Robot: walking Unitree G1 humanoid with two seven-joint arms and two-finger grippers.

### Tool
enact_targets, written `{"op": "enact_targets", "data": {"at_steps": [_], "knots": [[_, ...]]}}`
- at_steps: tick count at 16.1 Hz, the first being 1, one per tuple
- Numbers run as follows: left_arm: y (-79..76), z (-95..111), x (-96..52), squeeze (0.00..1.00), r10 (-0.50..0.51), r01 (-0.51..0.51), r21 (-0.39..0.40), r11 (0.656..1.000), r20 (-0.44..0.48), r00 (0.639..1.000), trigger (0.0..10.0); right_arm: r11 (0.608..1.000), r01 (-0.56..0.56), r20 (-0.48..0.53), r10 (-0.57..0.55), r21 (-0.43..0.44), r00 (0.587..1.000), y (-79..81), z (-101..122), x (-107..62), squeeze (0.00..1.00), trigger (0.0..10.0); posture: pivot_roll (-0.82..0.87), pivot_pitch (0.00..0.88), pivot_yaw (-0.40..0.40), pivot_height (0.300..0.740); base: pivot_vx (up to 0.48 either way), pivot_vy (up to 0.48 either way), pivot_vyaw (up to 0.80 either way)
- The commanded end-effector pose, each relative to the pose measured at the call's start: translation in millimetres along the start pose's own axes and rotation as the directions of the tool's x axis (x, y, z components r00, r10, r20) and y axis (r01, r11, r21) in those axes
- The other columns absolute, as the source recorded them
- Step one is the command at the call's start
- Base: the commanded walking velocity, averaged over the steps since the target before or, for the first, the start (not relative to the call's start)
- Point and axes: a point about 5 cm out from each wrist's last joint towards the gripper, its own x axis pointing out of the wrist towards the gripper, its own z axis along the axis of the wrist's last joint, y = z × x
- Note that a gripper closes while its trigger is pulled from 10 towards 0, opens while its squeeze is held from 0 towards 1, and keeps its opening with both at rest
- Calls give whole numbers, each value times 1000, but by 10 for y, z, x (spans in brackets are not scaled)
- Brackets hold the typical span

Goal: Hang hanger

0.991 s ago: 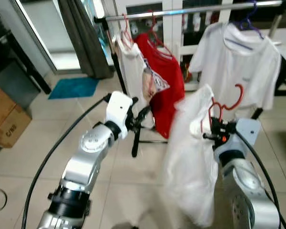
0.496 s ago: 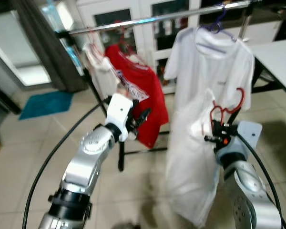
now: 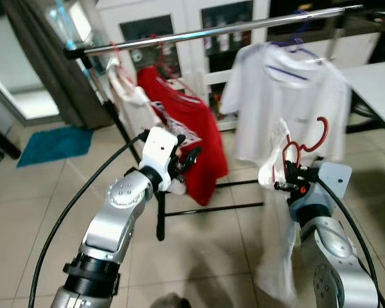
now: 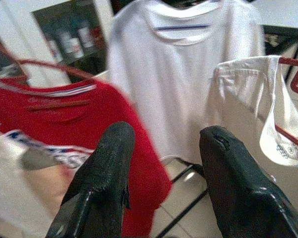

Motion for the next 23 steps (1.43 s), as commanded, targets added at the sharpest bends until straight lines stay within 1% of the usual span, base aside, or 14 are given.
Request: {"op": "enact_targets", "data": {"at_steps": [1, 5, 9, 16, 19, 23], "knots": [[81, -10, -44, 0, 26, -26, 14, 1000, -10, 1000, 10000, 999, -40, 32, 39, 10, 999, 105, 68, 7, 0, 10000, -60, 61, 127, 740, 330, 0, 0], [70, -22, -60, 0, 33, -33, 9, 999, -9, 999, 10000, 999, -48, 31, 48, 2, 998, 103, 70, -16, 0, 10000, -65, 69, 119, 740, 330, 0, 0], [79, -7, -37, 0, 32, -32, 11, 999, -4, 999, 10000, 998, -55, 44, 56, -8, 997, 111, 93, 10, 0, 10000, -65, 61, 117, 740, 328, 0, 0], [96, 3, -33, 0, 30, -30, 17, 999, 1, 1000, 10000, 999, -52, 43, 52, -13, 998, 106, 80, 3, 0, 10000, -68, 50, 123, 740, 329, 0, 0], [77, -6, -33, 0, 29, -29, 13, 999, 1, 1000, 10000, 998, -54, 40, 55, -28, 998, 85, 79, -7, 0, 10000, -71, 50, 115, 740, 329, 0, 0], [72, -13, -39, 0, 36, -36, 9, 999, 4, 999, 10000, 997, -62, 43, 65, -54, 997, 61, 103, 25, 0, 10000, -69, 46, 101, 740, 330, 0, 0]]}}
